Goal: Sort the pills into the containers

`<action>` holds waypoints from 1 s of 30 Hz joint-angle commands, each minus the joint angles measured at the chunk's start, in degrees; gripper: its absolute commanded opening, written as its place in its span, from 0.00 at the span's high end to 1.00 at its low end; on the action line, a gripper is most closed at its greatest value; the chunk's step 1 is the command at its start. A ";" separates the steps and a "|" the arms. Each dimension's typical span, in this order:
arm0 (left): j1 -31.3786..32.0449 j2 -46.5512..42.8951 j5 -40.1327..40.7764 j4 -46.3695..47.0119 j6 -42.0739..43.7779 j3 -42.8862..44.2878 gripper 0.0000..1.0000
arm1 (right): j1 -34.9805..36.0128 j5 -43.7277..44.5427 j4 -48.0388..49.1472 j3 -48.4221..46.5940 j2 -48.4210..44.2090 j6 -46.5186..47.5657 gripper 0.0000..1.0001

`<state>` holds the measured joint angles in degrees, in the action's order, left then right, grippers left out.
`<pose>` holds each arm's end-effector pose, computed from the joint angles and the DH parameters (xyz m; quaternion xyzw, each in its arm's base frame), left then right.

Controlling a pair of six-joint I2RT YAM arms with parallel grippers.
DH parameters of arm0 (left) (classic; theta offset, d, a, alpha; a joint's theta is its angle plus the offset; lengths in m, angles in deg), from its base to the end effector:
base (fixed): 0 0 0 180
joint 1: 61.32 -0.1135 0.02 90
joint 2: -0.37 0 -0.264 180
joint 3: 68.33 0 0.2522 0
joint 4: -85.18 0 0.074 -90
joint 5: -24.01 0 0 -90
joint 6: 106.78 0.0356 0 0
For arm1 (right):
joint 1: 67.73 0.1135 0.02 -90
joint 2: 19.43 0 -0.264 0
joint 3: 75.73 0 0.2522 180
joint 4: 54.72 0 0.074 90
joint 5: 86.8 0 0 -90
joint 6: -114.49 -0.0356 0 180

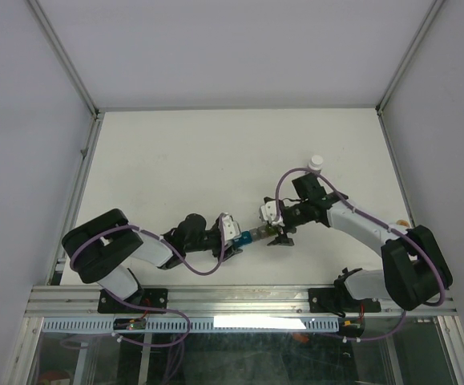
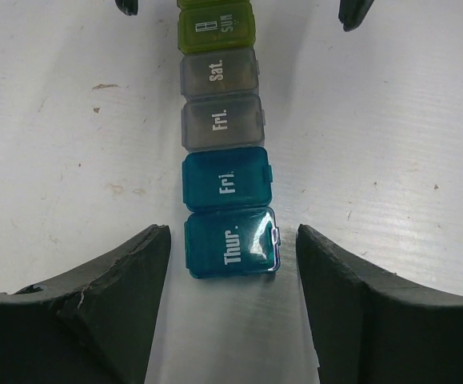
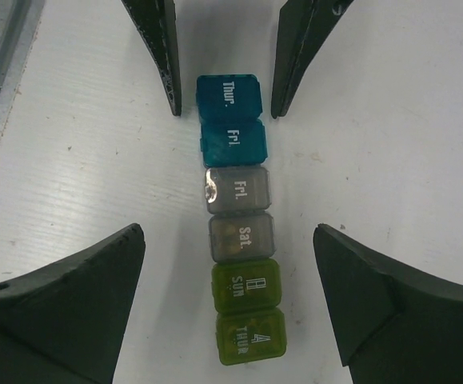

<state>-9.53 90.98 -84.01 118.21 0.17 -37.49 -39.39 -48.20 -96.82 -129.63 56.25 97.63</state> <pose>0.1436 -0.2002 0.1111 0.5425 0.6478 -0.2823 0.4543 0.1903 0.1343 0.1893 -0.7417 0.4796 0.3130 0.3492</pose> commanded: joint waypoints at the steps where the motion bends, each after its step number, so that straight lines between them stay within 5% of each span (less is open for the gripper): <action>1: 0.42 -1.08 0.06 6.37 -2.09 -0.70 0.35 | 1.83 1.30 8.56 1.92 0.32 -4.32 0.11; 10: 0.43 1.32 -0.69 11.77 -3.68 -1.37 0.35 | 5.87 8.41 19.31 4.68 3.03 -7.73 0.13; 30: 0.33 8.26 -2.75 16.08 -4.13 0.50 0.51 | 10.48 14.09 18.85 1.85 7.70 -9.03 0.35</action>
<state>-9.53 98.65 -84.47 130.97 -3.93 -38.08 -29.36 -35.00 -79.12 -125.61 63.68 89.81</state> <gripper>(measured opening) 0.512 0.675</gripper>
